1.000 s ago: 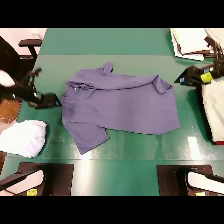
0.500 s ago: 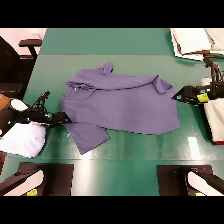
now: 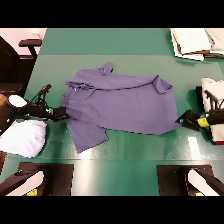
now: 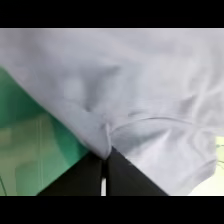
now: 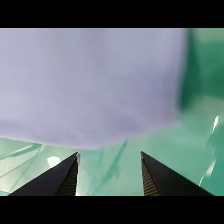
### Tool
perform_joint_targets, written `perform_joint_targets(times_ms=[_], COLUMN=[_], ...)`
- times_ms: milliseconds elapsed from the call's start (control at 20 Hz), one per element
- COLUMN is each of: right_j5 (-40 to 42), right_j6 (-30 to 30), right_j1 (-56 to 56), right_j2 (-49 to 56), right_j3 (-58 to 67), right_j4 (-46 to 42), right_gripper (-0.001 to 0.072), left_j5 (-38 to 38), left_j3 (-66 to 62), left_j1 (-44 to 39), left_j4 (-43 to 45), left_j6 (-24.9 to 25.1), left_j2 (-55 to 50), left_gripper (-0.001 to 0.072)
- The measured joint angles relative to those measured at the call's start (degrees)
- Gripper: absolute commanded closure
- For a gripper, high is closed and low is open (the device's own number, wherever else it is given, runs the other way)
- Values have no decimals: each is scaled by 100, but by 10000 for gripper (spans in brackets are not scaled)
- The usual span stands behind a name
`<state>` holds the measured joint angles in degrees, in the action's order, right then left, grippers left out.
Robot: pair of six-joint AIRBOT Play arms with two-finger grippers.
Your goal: Fold the shirts.
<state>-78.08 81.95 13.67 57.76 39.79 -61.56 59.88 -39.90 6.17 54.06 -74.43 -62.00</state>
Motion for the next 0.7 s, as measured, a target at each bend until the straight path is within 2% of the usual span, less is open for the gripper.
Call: perform_joint_targets(times_ms=[250, 350, 400, 450, 700], right_j5=[507, 721, 852, 1051, 1360], right_j6=[37, 46, 52, 48, 42], right_j1=[13, -315, -503, -721, -1390], right_j2=[476, 741, 857, 970, 1027], right_j3=[-828, -881, -841, -765, 203], right_j4=[476, 815, 855, 874, 671], right_gripper=[269, 427, 536, 681, 696], left_j5=[81, 101, 122, 149, 369], left_j3=[-131, -146, -155, -168, -719], left_j1=[-4, -4, -2, -4, -7], left_j4=[-11, -13, -13, -11, 35], left_j6=[9, 13, 13, 20, 50], left_j2=[107, 120, 125, 127, 514], left_gripper=[686, 686, 686, 687, 687])
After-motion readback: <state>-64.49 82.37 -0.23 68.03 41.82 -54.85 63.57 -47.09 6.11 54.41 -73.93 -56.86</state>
